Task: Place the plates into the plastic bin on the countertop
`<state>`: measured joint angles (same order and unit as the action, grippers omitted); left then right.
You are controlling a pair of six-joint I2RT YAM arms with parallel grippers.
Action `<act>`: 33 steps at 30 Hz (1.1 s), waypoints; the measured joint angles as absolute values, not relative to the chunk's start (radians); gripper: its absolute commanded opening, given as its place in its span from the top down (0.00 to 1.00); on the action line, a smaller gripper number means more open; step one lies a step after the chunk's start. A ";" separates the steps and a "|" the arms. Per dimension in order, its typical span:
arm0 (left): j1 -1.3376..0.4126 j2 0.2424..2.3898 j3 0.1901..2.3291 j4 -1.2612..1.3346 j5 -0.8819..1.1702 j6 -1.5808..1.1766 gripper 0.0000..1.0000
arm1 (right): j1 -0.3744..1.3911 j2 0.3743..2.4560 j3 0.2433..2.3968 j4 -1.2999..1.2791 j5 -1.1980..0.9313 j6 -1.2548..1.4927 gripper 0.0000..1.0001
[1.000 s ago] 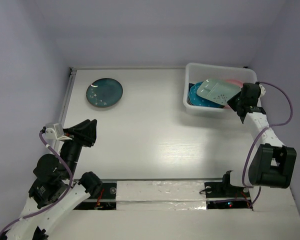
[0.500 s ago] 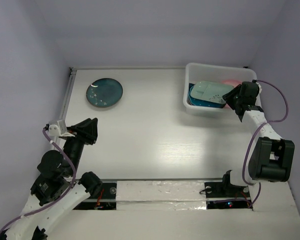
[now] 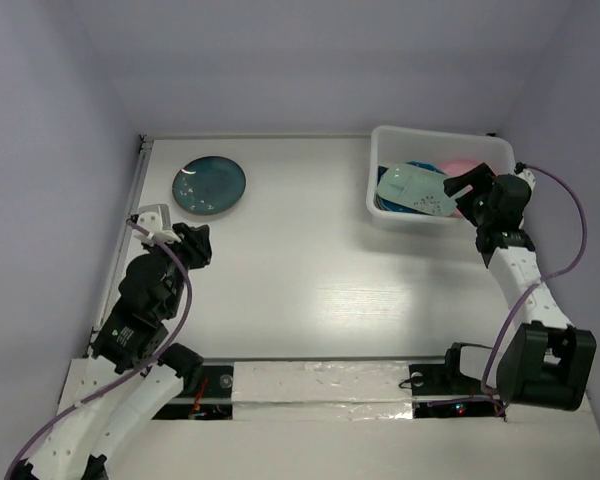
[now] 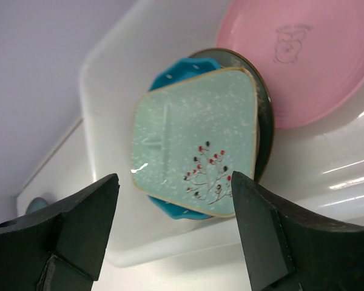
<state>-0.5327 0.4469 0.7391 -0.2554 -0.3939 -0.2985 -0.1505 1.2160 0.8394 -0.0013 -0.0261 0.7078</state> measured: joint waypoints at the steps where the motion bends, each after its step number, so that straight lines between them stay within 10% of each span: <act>1: -0.517 0.464 0.739 -0.253 -0.381 -0.299 0.71 | -0.150 1.192 0.832 0.008 -0.028 0.708 0.20; 4: -0.479 0.516 0.739 -0.250 -0.339 -0.306 0.76 | -0.150 1.114 0.797 0.028 -0.045 0.707 0.43; 5: -0.472 0.535 0.739 -0.248 -0.325 -0.311 0.85 | -0.150 1.085 0.779 0.035 -0.054 0.710 0.60; 6: -0.463 0.554 0.739 -0.244 -0.313 -0.319 0.94 | -0.150 1.053 0.758 0.046 -0.070 0.713 1.00; 14: -0.371 0.724 0.755 -0.190 -0.190 -0.408 1.00 | 0.073 0.885 0.649 0.150 -0.147 0.725 1.00; 22: -0.276 0.958 0.735 -0.011 -0.134 -0.612 0.66 | 0.455 0.941 0.650 0.211 -0.180 0.627 1.00; 33: -0.080 1.321 0.641 0.287 -0.136 -0.883 0.40 | 0.512 0.993 0.661 0.219 -0.216 0.573 0.99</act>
<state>-0.0803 1.3212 0.6415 0.2874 -0.1360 -0.8829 0.5121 0.9928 0.6613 0.2188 -0.2161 0.5732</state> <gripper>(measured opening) 0.590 0.014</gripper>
